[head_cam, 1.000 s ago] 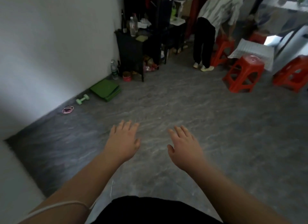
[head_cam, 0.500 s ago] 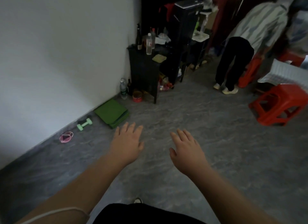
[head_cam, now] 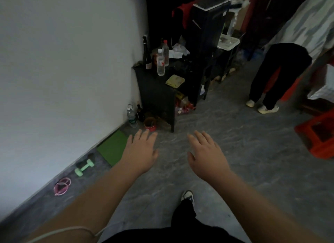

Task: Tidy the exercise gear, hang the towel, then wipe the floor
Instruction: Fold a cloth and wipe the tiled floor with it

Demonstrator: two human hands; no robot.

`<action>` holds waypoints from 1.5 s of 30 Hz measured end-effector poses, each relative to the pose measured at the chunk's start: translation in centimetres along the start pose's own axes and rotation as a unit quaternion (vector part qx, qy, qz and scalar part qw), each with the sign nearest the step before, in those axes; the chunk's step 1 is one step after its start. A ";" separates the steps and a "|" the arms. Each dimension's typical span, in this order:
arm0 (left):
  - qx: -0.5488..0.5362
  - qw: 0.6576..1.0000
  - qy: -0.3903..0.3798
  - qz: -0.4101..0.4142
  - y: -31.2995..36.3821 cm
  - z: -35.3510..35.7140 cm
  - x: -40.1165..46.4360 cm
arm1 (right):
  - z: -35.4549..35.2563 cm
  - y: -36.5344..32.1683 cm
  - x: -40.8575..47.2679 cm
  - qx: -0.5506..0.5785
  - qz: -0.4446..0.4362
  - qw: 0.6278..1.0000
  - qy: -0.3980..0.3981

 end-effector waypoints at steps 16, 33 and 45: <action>-0.036 0.997 -0.005 -0.061 -0.5 -4.4 36.3 | -4.0 13.2 37.9 -0.014 -0.061 0.997 -0.054; -0.098 0.974 -0.201 -0.029 -2.7 2.7 69.5 | 5.9 23.3 68.6 -0.016 -0.009 0.962 -0.273; -0.345 0.848 -0.246 -0.318 0.7 11.3 77.3 | 15.0 31.3 75.5 -0.061 -0.209 0.921 -0.323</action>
Point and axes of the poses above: each hand's wrist, its own x-axis towards the middle knuckle, its own z-axis out of the palm, y = z × x, the point moved 2 cm from there along x, towards the middle knuckle, and after that the axes turned 7 degrees about -z, right-handed, at the moved point
